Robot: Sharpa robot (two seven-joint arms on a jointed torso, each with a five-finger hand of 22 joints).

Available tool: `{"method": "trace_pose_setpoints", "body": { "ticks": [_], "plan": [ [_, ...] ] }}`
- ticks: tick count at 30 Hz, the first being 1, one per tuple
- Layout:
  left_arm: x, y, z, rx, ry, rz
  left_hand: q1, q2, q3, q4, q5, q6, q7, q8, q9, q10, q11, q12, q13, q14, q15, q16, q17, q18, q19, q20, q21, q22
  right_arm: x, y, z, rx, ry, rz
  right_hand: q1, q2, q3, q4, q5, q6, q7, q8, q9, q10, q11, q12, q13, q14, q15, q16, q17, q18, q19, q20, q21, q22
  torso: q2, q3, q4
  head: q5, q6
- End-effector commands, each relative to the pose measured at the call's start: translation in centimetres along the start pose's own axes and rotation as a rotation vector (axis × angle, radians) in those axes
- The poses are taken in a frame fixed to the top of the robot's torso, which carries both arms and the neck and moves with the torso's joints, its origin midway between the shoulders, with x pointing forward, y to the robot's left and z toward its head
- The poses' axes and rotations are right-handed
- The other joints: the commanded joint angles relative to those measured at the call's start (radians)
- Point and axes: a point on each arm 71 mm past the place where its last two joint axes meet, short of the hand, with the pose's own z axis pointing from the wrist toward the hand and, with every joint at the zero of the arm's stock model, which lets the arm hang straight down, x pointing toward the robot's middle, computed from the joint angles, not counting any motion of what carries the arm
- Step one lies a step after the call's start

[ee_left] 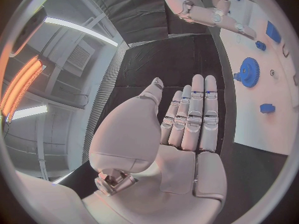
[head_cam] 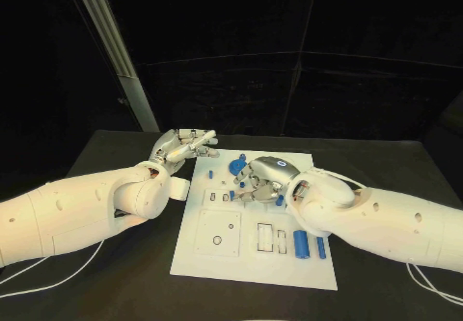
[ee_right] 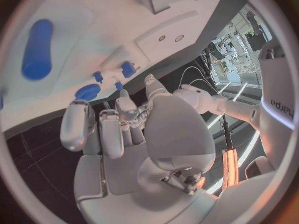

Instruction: Assemble the parts on the task board

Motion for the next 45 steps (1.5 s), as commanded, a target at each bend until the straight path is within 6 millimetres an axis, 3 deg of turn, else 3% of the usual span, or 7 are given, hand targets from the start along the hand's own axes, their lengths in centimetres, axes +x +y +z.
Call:
{"method": "trace_pose_setpoints", "body": {
  "ticks": [1, 6, 8, 11, 16, 27, 45],
  "plan": [
    [0.3, 0.3, 0.0, -0.058, 0.053, 0.047, -0.022, -0.004, -0.02, 0.01, -0.004, 0.03, -0.014, 0.008, 0.001, 0.063, -0.023, 0.016, 0.008, 0.086, -0.028, 0.045, 0.039, 0.008, 0.06, -0.026, 0.042, 0.019, -2.7, -0.7, -0.5, -0.056, -0.02, 0.236, 0.028, 0.01, -0.011, -0.004, 0.006, -0.016, 0.001, 0.001, -0.001, -0.049, 0.002, -0.07, -0.061, 0.036, 0.006, -0.051, -0.008, 0.031, -0.052, -0.001, -0.057, -0.104, -0.007, 0.0001, -0.0037, 0.0, 0.003],
    [0.4, 0.8, -0.1, -0.146, 0.096, 0.153, -0.042, 0.001, -0.046, 0.032, -0.002, 0.08, -0.047, 0.017, 0.005, 0.189, -0.068, 0.06, 0.04, 0.245, -0.08, 0.189, 0.159, 0.007, 0.177, -0.079, 0.152, 0.075, -5.6, -3.4, -2.1, -0.017, -0.004, 0.41, 0.07, 0.029, -0.028, -0.009, 0.012, -0.039, 0.007, 0.003, 0.001, -0.222, 0.01, -0.342, -0.296, -0.056, 0.011, -0.294, -0.311, 0.098, -0.241, 0.001, -0.314, -0.499, -0.02, 0.0011, -0.0065, 0.0, 0.0],
    [0.4, 1.0, -0.2, -0.202, 0.119, 0.212, -0.05, -0.001, -0.06, 0.041, -0.003, 0.094, -0.068, 0.021, 0.01, 0.258, -0.091, 0.118, 0.082, 0.274, -0.105, 0.629, 0.573, 0.006, 0.241, -0.106, 0.237, 0.125, -6.6, -4.6, -2.8, 0.001, -0.005, 0.487, 0.104, 0.051, -0.018, -0.014, 0.014, -0.027, 0.009, 0.011, 0.003, -0.267, 0.008, -0.418, -0.356, -0.141, 0.011, -0.512, -0.543, 0.115, -0.31, 0.005, -0.446, -0.653, -0.026, 0.0027, -0.0068, 0.001, -0.002],
    [0.6, 1.3, -0.1, -0.298, 0.167, 0.3, -0.069, -0.001, -0.082, 0.062, -0.001, 0.11, -0.085, 0.046, 0.024, 0.27, -0.109, 0.227, 0.173, 0.287, -0.119, 1.018, 0.959, -0.029, 0.309, -0.128, 0.491, 0.404, -7.5, -6.2, -3.9, 0.029, -0.019, 0.574, 0.131, 0.069, -0.012, -0.007, -0.004, -0.022, 0.017, 0.012, 0.0, -0.234, 0.016, -0.562, -0.504, -0.167, 0.028, -0.752, -0.719, 0.122, -0.303, 0.008, -0.581, -0.741, -0.034, 0.0049, -0.0069, 0.0, -0.004],
    [0.6, 1.7, 0.2, -0.484, 0.263, 0.514, -0.095, 0.03, -0.102, 0.112, -0.007, 0.111, -0.103, 0.102, 0.062, 0.204, -0.119, 0.464, 0.377, 0.311, -0.132, 1.282, 1.258, -0.076, 0.372, -0.14, 0.813, 0.807, -8.8, -8.7, -5.4, 0.072, -0.072, 0.644, 0.18, 0.076, 0.004, -0.011, -0.002, -0.005, 0.025, 0.013, 0.0, -0.194, 0.02, -0.749, -0.714, -0.121, 0.021, -0.907, -0.779, 0.116, -0.238, 0.014, -0.709, -0.832, -0.047, 0.0079, -0.0082, 0.004, -0.013],
    [1.2, 0.7, 2.3, -0.672, 0.306, 0.866, -0.158, 0.061, -0.177, 0.14, -0.003, 0.081, -0.131, 0.291, 0.202, 0.196, -0.147, 0.942, 0.847, 0.333, -0.152, 1.355, 1.356, -0.13, 0.469, -0.154, 1.056, 1.177, -9.9, -11.2, -6.4, 0.123, -0.163, 0.664, 0.211, 0.036, -0.01, -0.045, -0.006, -0.026, 0.019, 0.013, 0.0, -0.135, 0.02, -0.782, -0.792, -0.074, 0.02, -0.961, -0.79, 0.114, -0.183, 0.008, -0.758, -0.869, -0.065, 0.0143, -0.0105, 0.011, -0.025],
    [4.8, 2.3, 3.8, -0.813, 0.38, 1.004, -0.209, 0.056, -0.268, 0.144, -0.006, 0.002, -0.145, 0.45, 0.377, 0.19, -0.16, 1.004, 0.892, 0.333, -0.162, 1.355, 1.356, -0.136, 0.476, -0.163, 1.08, 1.22, -9.8, -11.0, -6.1, 0.116, -0.155, 0.675, 0.187, 0.045, -0.05, -0.044, -0.003, -0.07, 0.023, 0.04, 0.003, -0.18, 0.024, -0.703, -0.762, -0.066, 0.021, -0.916, -0.762, 0.112, -0.145, 0.007, -0.768, -0.877, -0.063, 0.0136, -0.0137, 0.021, -0.032]
  ]
}}
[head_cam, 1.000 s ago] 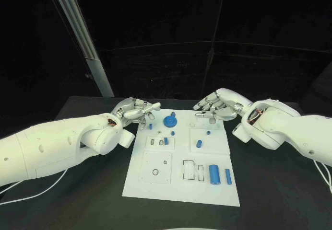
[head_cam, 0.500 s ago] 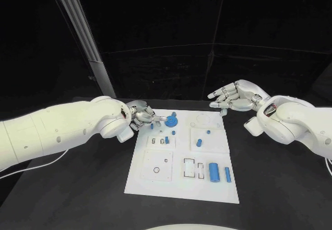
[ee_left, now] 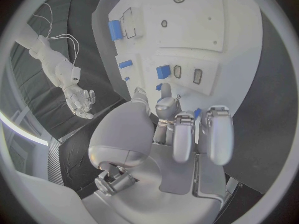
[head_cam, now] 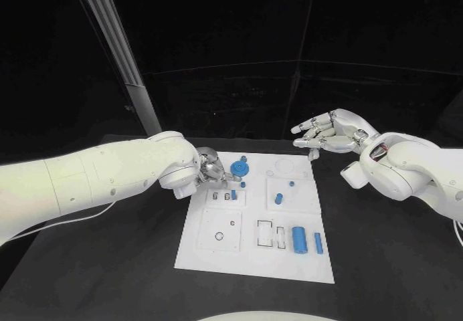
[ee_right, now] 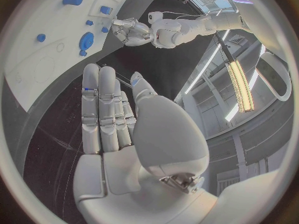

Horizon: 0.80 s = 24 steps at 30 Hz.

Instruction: Assemble the parts on the task board

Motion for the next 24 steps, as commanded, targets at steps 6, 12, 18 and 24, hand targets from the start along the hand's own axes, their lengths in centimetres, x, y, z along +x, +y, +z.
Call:
{"method": "trace_pose_setpoints", "body": {
  "ticks": [6, 12, 18, 24],
  "plan": [
    [0.6, -0.4, 0.6, -0.078, 0.037, 0.11, -0.013, -0.005, -0.011, 0.0, -0.002, -0.013, 0.002, 0.011, 0.011, -0.006, -0.003, 0.004, -0.005, 0.102, -0.007, 0.003, 0.263, -0.012, 0.028, -0.007, 0.002, 0.057, 0.4, 0.5, 0.2, -0.021, 0.01, 0.007, -0.012, 0.005, -0.014, 0.0, 0.003, -0.018, 0.001, 0.021, 0.002, -0.033, 0.003, 0.025, 0.008, -0.012, 0.005, 0.011, 0.006, 0.003, 0.004, 0.003, -0.013, -0.005, 0.001, -0.001, -0.0007, 0.004, 0.0],
    [0.8, -0.8, 1.0, -0.08, 0.052, 0.133, -0.009, -0.006, -0.015, -0.003, -0.002, -0.022, 0.003, 0.019, 0.022, -0.008, -0.002, 0.005, -0.005, 0.102, -0.007, 0.003, 0.263, -0.013, 0.028, -0.007, 0.003, 0.059, 0.7, 0.6, 0.2, -0.021, 0.018, 0.004, -0.016, 0.007, -0.019, 0.003, 0.001, -0.021, 0.002, 0.025, 0.002, -0.039, 0.004, 0.032, 0.009, -0.015, 0.007, 0.013, 0.007, 0.003, 0.003, 0.004, -0.016, -0.007, 0.001, -0.0009, -0.0002, 0.004, 0.0],
    [0.8, -0.9, 1.3, -0.086, 0.067, 0.148, 0.009, -0.008, -0.016, -0.007, -0.002, -0.029, 0.002, 0.029, 0.036, -0.01, -0.002, 0.007, -0.006, 0.102, -0.007, 0.003, 0.263, -0.012, 0.026, -0.006, 0.001, 0.057, 1.0, 0.8, 0.3, -0.023, 0.033, -0.001, -0.021, 0.012, -0.024, 0.007, -0.004, -0.027, 0.004, 0.03, 0.002, -0.046, 0.005, 0.04, 0.011, -0.018, 0.008, 0.015, 0.008, 0.003, 0.003, 0.005, -0.019, -0.009, 0.002, -0.0015, -0.0009, 0.006, 0.0],
    [0.8, -1.2, 1.5, -0.086, 0.075, 0.157, 0.018, -0.005, -0.015, -0.008, -0.002, -0.033, 0.002, 0.035, 0.044, -0.01, -0.002, 0.009, -0.004, 0.102, -0.007, 0.003, 0.263, -0.012, 0.026, -0.006, 0.001, 0.058, 1.1, 0.8, 0.3, -0.021, 0.035, -0.003, -0.024, 0.014, -0.028, 0.01, -0.005, -0.03, 0.004, 0.033, 0.002, -0.05, 0.006, 0.045, 0.011, -0.019, 0.009, 0.016, 0.009, 0.003, 0.004, 0.006, -0.021, -0.01, 0.002, -0.0015, 0.0003, 0.003, -0.005]
  ]
}}
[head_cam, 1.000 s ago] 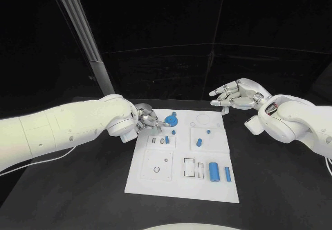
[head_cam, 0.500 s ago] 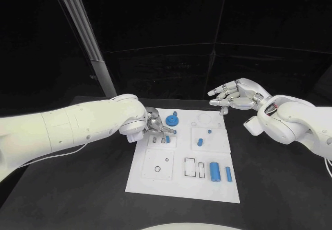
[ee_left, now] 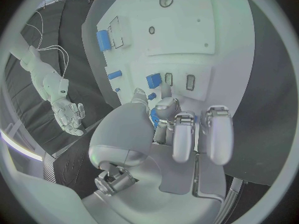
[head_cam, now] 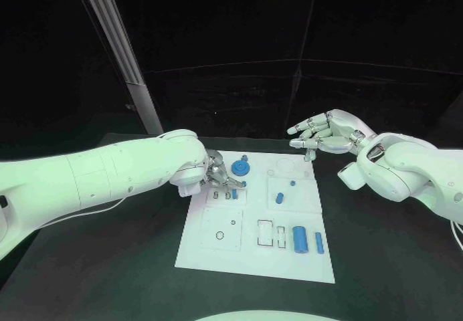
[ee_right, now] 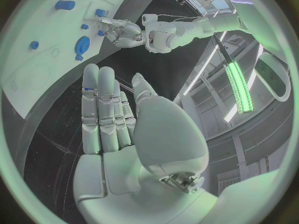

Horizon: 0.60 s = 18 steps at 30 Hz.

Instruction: Assemble the parts on the task board

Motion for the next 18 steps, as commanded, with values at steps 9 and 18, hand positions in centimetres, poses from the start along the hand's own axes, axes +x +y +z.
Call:
{"method": "trace_pose_setpoints", "body": {
  "ticks": [9, 18],
  "plan": [
    [0.18, -0.43, 0.21, -0.015, 0.036, 0.046, 0.037, 0.01, 0.006, -0.005, -0.001, -0.017, -0.001, 0.017, 0.018, -0.006, 0.002, 0.008, 0.003, 0.102, -0.007, 0.003, 0.263, -0.012, 0.025, -0.006, 0.001, 0.057, 0.13, 0.1, 0.3, -0.003, 0.009, -0.006, -0.006, 0.004, -0.008, 0.0, 0.003, -0.01, 0.001, 0.013, 0.002, -0.014, 0.0, 0.012, 0.001, -0.01, -0.001, 0.008, 0.003, 0.003, 0.005, 0.006, -0.009, -0.003, 0.0, 0.0004, 0.0023, -0.006, -0.01],
    [0.34, -0.7, 0.42, -0.015, 0.043, 0.055, 0.051, 0.012, 0.011, -0.008, -0.001, -0.021, -0.002, 0.023, 0.027, -0.007, 0.002, 0.009, 0.002, 0.102, -0.007, 0.003, 0.263, -0.012, 0.025, -0.006, 0.001, 0.058, 0.16, 0.07, 0.43, -0.001, 0.008, -0.006, -0.001, 0.006, -0.009, -0.002, 0.011, -0.013, 0.001, 0.017, 0.002, -0.018, 0.0, 0.016, 0.0, -0.011, -0.001, 0.01, 0.005, 0.004, 0.007, 0.006, -0.01, -0.003, 0.0, 0.0004, 0.001, -0.008, -0.017]
  ]
}}
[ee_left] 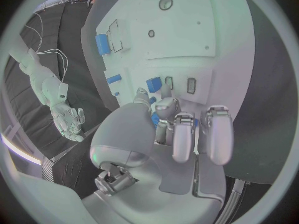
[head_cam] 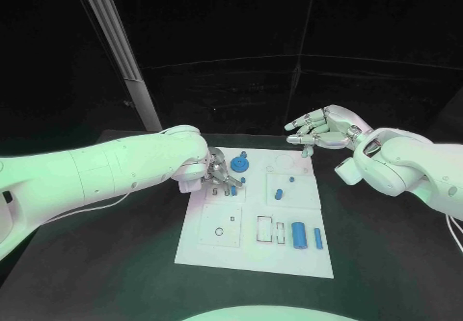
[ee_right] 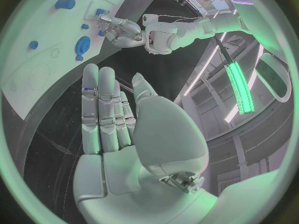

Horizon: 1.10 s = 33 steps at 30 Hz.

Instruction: Assemble the parts on the task board

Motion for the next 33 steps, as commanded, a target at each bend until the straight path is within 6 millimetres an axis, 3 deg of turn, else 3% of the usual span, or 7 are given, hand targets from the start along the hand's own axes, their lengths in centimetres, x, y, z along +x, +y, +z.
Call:
{"method": "trace_pose_setpoints", "body": {
  "ticks": [1, 11, 24, 33],
  "plan": [
    [0.07, -0.13, 0.01, -0.005, 0.012, 0.02, 0.011, 0.0, 0.005, -0.001, -0.001, -0.007, -0.002, 0.005, 0.002, -0.007, 0.002, 0.005, 0.001, 0.102, -0.007, 0.003, 0.263, -0.012, 0.025, -0.006, 0.001, 0.058, 0.02, 0.14, 0.09, -0.005, 0.006, -0.002, -0.001, 0.006, -0.004, -0.002, 0.006, -0.007, 0.0, 0.006, 0.001, -0.01, 0.0, 0.005, -0.001, -0.007, 0.003, 0.005, 0.002, 0.004, 0.003, 0.002, -0.006, -0.002, 0.0, 0.0002, -0.0013, 0.0, -0.003],
    [0.22, -0.42, 0.12, -0.001, 0.018, 0.026, 0.022, 0.002, 0.01, -0.005, 0.0, -0.009, -0.002, 0.01, 0.009, -0.006, 0.002, 0.007, 0.003, 0.102, -0.007, 0.003, 0.263, -0.012, 0.024, -0.006, 0.0, 0.057, 0.04, 0.07, 0.26, -0.002, 0.006, -0.002, 0.003, 0.009, -0.005, -0.003, 0.018, -0.011, 0.001, 0.011, 0.001, -0.013, 0.0, 0.01, -0.003, -0.007, 0.002, 0.008, 0.004, 0.004, 0.006, 0.002, -0.007, -0.002, 0.0, 0.0008, 0.0009, -0.001, -0.008],
    [0.44, -0.76, 0.22, 0.008, 0.031, 0.039, 0.033, 0.006, 0.018, -0.008, 0.0, -0.01, -0.003, 0.015, 0.016, -0.003, 0.001, 0.012, 0.007, 0.102, -0.008, 0.003, 0.263, -0.012, 0.025, -0.007, 0.002, 0.06, 0.02, -0.04, 0.38, 0.003, 0.008, -0.003, 0.008, 0.009, -0.006, -0.006, 0.026, -0.014, 0.0, 0.015, 0.001, -0.015, 0.0, 0.014, -0.004, -0.006, 0.002, 0.012, 0.006, 0.004, 0.009, 0.001, -0.007, -0.002, -0.001, 0.0004, -0.0008, -0.001, -0.013],
    [0.5, -0.92, 0.24, 0.015, 0.03, 0.039, 0.092, 0.026, 0.07, -0.036, 0.0, -0.02, -0.006, 0.025, 0.035, -0.002, -0.002, 0.014, 0.007, 0.102, -0.01, 0.003, 0.263, -0.013, 0.026, -0.009, 0.003, 0.065, 0.1, -0.06, 0.52, 0.005, 0.011, -0.003, 0.012, 0.01, -0.006, -0.008, 0.028, -0.015, 0.0, 0.018, 0.001, -0.016, -0.001, 0.015, -0.005, -0.005, 0.001, 0.015, 0.007, 0.004, 0.01, 0.001, -0.007, -0.002, 0.0, 0.0004, 0.0, -0.002, -0.013]
  ]
}}
